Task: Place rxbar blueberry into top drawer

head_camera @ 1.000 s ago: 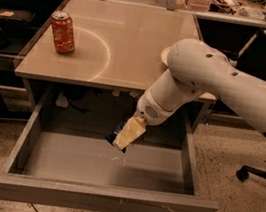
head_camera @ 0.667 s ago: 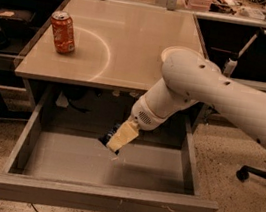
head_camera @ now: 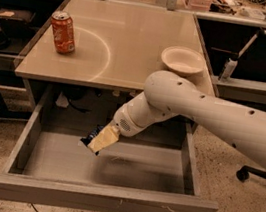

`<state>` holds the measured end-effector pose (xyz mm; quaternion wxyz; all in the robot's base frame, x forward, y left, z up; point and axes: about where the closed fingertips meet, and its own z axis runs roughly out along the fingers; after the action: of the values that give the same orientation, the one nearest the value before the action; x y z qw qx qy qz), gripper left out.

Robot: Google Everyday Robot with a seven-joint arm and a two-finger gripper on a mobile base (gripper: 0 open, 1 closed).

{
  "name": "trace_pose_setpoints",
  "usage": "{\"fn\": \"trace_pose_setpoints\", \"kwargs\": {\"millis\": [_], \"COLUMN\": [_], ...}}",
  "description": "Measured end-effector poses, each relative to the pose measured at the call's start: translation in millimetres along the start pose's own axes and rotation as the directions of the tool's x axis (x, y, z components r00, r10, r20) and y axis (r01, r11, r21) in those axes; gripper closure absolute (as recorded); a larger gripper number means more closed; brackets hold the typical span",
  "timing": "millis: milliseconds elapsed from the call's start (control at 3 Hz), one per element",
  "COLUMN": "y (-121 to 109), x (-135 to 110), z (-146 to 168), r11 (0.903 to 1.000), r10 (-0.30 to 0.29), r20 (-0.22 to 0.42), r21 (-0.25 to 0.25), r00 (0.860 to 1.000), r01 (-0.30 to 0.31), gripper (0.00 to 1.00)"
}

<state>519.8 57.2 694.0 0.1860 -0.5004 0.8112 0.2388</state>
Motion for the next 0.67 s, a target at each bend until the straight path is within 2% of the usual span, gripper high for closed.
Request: {"fn": "trace_pose_setpoints", "kwargs": {"millis": [333,667], "y": [6.1,1.8], "x": [5.1,7.5], "z": [31.5,59.9], "r11": [0.9995,0.999], "r10": [0.007,0.003], "r20": [0.004,-0.015], "r21": [-0.031,-0.044], "r00": [1.0,1.0], "r01": [-0.007,-0.004], "gripper": [1.0,1.0]}}
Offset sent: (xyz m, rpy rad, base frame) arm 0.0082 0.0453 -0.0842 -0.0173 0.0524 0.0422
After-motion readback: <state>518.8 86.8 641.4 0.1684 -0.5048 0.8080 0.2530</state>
